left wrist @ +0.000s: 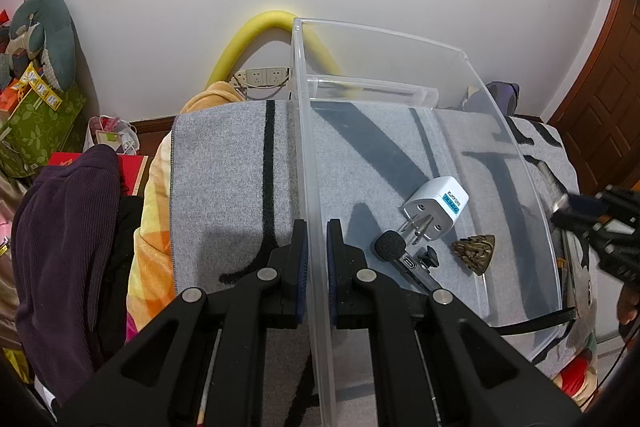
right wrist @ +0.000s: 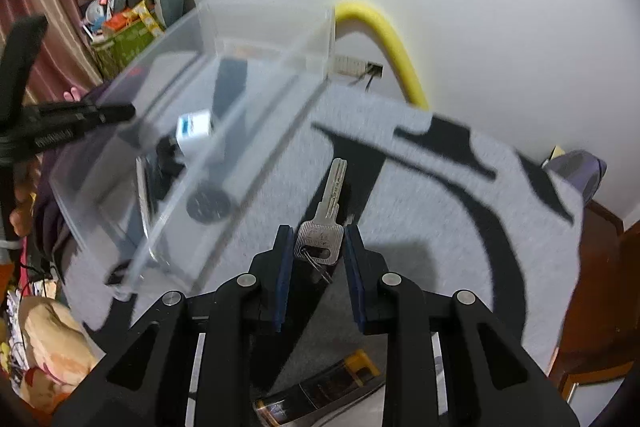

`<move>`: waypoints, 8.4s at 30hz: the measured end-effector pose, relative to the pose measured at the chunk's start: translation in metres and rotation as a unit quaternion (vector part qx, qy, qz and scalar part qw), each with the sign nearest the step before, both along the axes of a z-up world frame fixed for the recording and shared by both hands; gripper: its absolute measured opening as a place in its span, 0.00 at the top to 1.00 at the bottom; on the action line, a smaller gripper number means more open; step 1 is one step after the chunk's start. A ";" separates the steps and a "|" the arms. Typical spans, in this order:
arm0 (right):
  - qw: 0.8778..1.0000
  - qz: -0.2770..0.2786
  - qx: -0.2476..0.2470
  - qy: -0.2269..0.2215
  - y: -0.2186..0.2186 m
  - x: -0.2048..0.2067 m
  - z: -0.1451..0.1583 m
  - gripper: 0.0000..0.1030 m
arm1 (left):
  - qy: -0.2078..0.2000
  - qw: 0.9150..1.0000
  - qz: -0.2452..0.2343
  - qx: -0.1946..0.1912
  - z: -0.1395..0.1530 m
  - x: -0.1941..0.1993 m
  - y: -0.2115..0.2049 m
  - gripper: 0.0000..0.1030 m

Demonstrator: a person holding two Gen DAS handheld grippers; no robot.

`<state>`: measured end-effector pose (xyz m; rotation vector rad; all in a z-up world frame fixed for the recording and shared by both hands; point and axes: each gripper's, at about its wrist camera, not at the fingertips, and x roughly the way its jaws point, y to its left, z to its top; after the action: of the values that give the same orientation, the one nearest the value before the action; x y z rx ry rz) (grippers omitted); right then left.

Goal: Organize rigid objects
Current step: 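Carry the keys into the box and open the right tool, then grasp the white handheld massager with the right tool, then lower the white massager into the box and release it, then grasp the black-and-gold tube with the right tool, then place the black-and-gold tube into the box beside the massager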

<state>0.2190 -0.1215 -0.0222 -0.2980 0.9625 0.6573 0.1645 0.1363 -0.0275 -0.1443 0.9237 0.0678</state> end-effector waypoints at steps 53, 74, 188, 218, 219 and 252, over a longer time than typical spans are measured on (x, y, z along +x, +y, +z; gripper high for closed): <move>0.995 0.095 -0.004 -0.040 0.091 -0.028 0.031 0.56 | -0.001 1.000 0.000 -0.007 0.000 0.000 0.000 0.94; 0.995 -0.099 -0.027 -0.008 -0.067 -0.042 -0.006 0.42 | 0.001 1.000 0.000 0.000 0.001 0.000 0.000 0.94; 0.998 -0.057 -0.002 0.038 -0.046 -0.046 -0.051 0.68 | 0.000 1.000 0.002 0.000 0.001 -0.001 -0.001 0.93; 0.990 -0.013 0.080 -0.115 0.011 -0.036 0.070 0.83 | 0.000 1.000 0.001 -0.002 0.001 0.001 -0.001 0.93; 0.989 -0.005 0.082 -0.119 0.022 -0.034 0.074 0.83 | 0.000 1.000 0.001 -0.003 0.001 0.001 -0.001 0.93; 0.993 0.097 -0.062 -0.013 0.148 0.006 -0.012 0.75 | 0.004 1.000 -0.003 -0.010 0.001 0.000 0.001 0.93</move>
<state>0.2251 0.0261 -0.0344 -0.5140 0.9593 0.7712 0.1645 0.1375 -0.0261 -0.1604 0.9338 0.0545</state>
